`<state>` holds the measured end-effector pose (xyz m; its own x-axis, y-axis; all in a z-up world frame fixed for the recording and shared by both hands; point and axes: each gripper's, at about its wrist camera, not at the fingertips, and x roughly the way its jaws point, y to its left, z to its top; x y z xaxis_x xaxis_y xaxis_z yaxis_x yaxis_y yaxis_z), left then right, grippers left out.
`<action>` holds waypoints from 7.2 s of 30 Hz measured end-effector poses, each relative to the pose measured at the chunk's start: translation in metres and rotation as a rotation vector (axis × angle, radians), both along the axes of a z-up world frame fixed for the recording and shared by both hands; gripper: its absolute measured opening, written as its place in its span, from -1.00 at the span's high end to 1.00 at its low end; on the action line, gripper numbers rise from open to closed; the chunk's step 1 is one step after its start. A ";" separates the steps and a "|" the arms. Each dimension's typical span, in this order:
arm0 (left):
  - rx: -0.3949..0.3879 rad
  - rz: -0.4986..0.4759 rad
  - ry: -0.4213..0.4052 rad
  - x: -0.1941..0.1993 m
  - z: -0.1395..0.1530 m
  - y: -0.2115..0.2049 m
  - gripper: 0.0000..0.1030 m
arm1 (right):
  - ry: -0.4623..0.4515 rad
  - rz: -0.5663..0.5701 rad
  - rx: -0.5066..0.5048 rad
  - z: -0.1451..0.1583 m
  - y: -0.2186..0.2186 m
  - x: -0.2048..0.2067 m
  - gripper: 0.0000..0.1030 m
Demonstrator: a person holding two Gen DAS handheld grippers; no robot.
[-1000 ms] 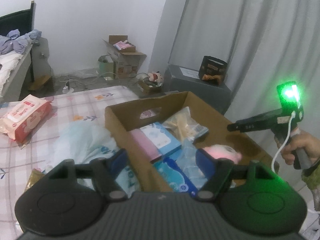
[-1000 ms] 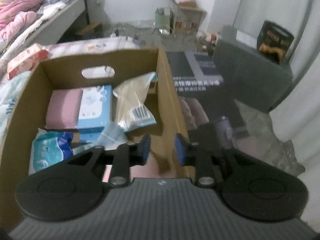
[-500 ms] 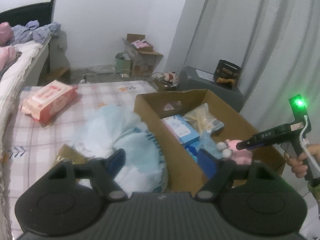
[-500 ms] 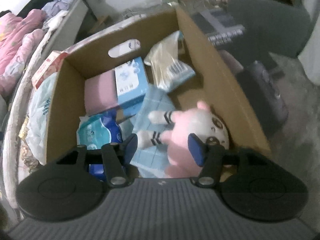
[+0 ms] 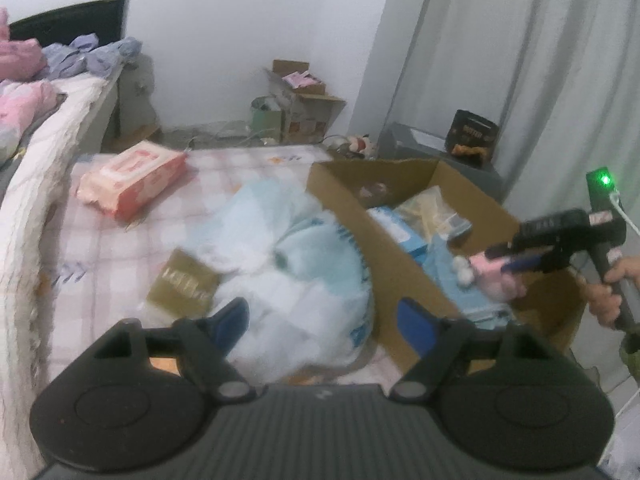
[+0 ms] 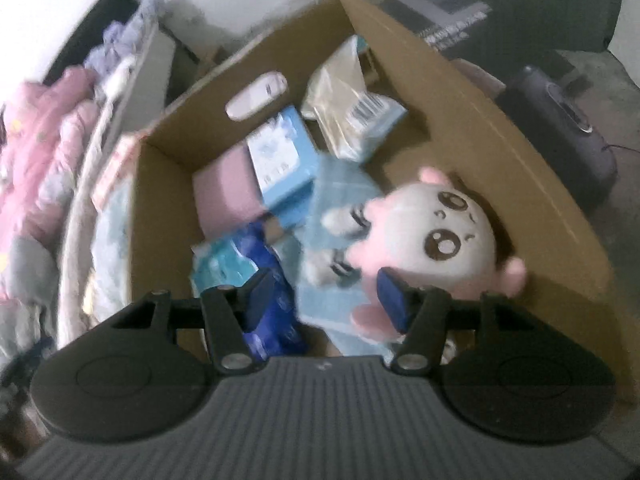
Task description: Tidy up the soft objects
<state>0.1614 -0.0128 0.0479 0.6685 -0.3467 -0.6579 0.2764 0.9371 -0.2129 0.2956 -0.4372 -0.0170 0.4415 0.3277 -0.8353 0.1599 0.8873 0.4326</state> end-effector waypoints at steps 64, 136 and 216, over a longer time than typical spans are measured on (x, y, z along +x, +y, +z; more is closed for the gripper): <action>-0.020 0.270 0.056 -0.067 -0.058 0.146 -0.19 | -0.105 0.565 0.147 -0.015 0.366 -0.023 0.09; 0.037 0.371 0.040 -0.001 -0.063 0.150 -0.40 | 0.088 0.535 0.270 -0.044 0.433 0.106 0.85; 0.128 -0.339 0.131 0.009 -0.022 -0.199 -0.11 | 0.236 0.063 0.386 -0.029 0.029 -0.053 0.57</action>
<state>0.1703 -0.2115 0.0257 0.4375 -0.4435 -0.7822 0.5536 0.8183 -0.1544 0.2424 -0.4083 -0.0458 0.2228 0.6549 -0.7221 0.2445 0.6795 0.6918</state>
